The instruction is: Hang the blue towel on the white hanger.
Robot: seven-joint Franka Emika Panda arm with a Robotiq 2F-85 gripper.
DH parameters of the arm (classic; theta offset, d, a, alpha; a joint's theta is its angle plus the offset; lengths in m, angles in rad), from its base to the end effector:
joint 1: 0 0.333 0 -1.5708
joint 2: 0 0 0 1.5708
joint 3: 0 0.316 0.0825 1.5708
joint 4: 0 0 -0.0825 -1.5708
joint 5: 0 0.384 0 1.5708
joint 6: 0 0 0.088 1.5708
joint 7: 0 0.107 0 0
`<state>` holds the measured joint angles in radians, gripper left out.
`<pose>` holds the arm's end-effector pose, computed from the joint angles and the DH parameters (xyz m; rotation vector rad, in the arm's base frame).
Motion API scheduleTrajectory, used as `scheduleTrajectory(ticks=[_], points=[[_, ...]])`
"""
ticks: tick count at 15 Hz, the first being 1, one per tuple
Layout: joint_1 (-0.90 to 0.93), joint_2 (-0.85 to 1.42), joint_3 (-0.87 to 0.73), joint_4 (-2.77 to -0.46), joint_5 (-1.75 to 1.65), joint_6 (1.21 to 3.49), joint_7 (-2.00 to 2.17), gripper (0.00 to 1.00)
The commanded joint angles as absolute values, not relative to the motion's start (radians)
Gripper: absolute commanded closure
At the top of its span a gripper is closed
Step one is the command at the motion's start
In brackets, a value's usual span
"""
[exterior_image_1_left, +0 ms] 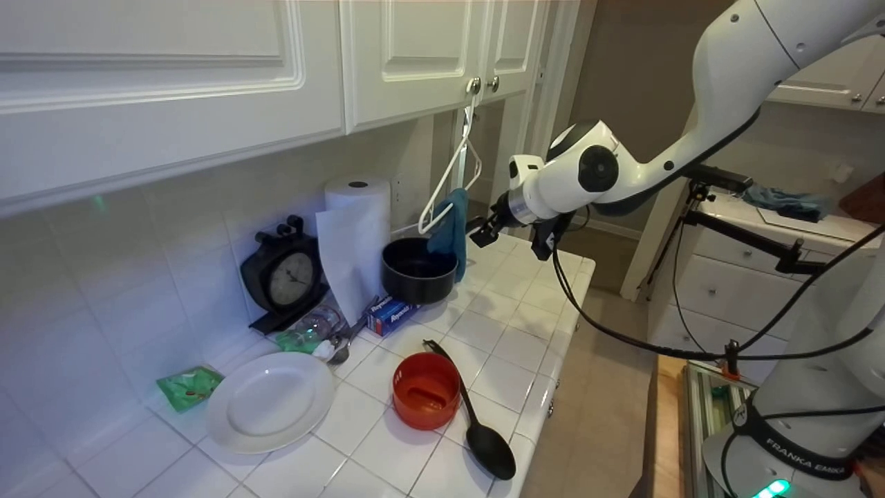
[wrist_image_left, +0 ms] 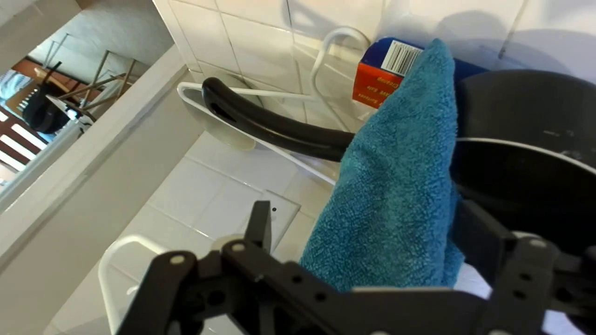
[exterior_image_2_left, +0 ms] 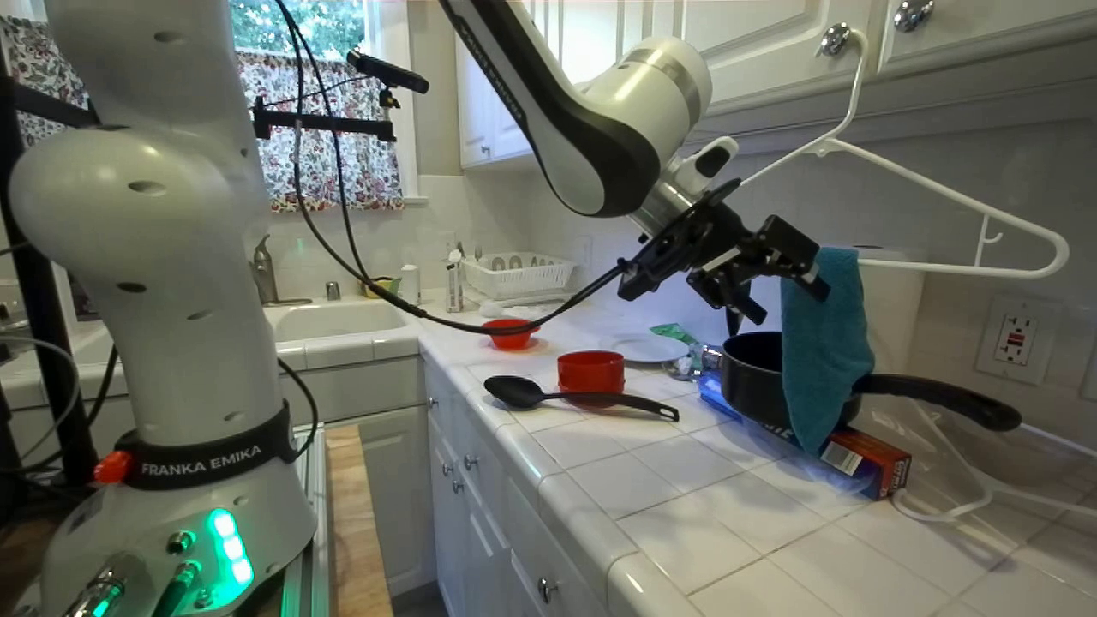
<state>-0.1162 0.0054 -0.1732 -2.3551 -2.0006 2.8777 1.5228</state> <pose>0.4798 -0.0888 0.3275 2.4231 0.1058 0.9613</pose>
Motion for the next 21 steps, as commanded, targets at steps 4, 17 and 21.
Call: scheduleTrajectory(ticks=[4,17,21], points=[[-0.123,0.142,-0.177,-2.235,-2.015,2.89,1.513,0.28],[-0.137,0.204,-0.181,-2.165,-2.0,2.969,1.496,1.0],[-0.139,0.143,-0.189,-2.197,-2.015,2.99,1.498,0.96]])
